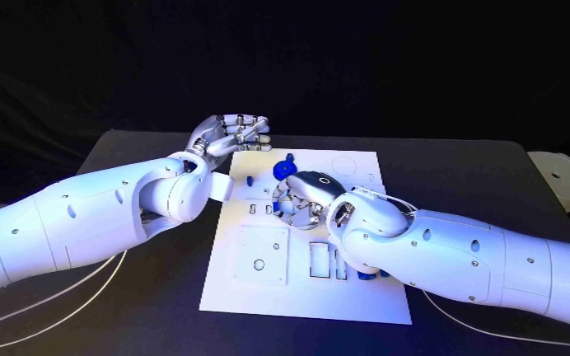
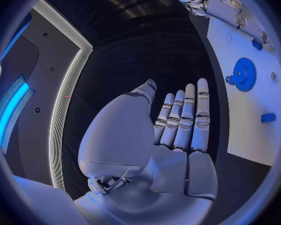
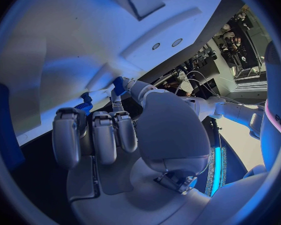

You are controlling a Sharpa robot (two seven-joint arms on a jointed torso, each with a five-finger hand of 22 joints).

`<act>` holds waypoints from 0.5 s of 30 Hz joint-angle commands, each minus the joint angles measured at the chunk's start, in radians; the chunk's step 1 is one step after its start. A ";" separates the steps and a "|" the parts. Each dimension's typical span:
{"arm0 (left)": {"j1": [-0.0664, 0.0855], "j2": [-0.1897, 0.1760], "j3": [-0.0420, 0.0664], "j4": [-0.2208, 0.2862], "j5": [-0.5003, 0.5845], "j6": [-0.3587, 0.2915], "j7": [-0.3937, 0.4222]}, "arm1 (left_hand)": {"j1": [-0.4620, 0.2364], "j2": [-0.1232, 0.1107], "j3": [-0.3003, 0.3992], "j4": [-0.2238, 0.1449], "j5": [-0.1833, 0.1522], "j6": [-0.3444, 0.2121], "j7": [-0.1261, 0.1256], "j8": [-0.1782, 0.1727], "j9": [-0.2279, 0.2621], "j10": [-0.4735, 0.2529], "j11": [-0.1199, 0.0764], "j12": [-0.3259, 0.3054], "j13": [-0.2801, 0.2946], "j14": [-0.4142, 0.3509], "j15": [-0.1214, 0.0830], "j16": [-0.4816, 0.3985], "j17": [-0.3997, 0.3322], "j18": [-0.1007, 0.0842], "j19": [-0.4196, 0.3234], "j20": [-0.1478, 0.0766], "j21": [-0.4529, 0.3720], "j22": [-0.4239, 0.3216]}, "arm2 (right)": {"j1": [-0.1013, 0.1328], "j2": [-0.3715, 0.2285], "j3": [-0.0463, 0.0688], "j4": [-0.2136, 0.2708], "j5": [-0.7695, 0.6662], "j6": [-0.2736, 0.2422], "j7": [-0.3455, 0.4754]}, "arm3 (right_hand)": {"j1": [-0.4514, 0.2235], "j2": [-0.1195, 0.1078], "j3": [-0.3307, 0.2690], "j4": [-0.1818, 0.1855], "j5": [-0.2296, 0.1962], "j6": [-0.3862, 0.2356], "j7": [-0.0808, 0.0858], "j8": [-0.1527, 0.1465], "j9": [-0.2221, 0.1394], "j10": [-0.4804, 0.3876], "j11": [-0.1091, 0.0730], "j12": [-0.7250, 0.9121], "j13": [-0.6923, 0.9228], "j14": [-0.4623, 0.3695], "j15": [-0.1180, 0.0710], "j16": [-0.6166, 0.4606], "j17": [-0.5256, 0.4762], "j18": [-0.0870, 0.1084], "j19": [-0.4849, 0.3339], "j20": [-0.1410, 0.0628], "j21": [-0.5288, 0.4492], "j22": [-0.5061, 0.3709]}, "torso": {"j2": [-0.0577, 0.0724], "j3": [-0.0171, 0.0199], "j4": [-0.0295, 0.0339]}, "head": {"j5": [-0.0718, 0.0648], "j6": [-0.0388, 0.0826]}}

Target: Assemble the parts on the task board

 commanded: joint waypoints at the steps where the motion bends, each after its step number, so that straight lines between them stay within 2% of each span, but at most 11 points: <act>1: 0.000 0.001 0.001 0.002 0.003 0.018 0.005 | -0.007 0.001 0.006 0.002 -0.001 -0.006 0.043 -0.004 -0.001 -0.001 0.005 -0.006 0.002 -0.006 0.001 -0.007 0.001 0.013 0.005 0.001 -0.003 -0.001 | -0.004 0.001 -0.002 -0.003 -0.008 0.022 0.005 | -0.008 0.004 -0.001 0.004 -0.005 0.006 -0.004 0.001 0.017 0.044 -0.003 -0.003 0.187 0.097 -0.006 0.003 0.231 -0.014 0.011 -0.006 -0.006 0.133 | -0.001 -0.0006 -0.0003 | 0.000 -0.002; 15: 0.000 -0.001 0.001 0.000 0.003 0.017 0.005 | -0.007 0.001 0.006 0.002 -0.001 -0.006 0.043 -0.004 -0.001 -0.001 0.005 -0.006 0.002 -0.006 0.001 -0.007 0.001 0.013 0.005 0.001 -0.003 -0.001 | -0.005 0.002 -0.003 -0.008 -0.009 0.049 -0.003 | -0.012 -0.003 -0.003 0.002 -0.009 0.004 -0.004 0.000 0.018 0.042 -0.002 -0.006 0.185 0.097 -0.006 0.002 0.230 -0.013 0.010 -0.005 -0.009 0.132 | 0.000 -0.0001 -0.0001 | 0.000 -0.006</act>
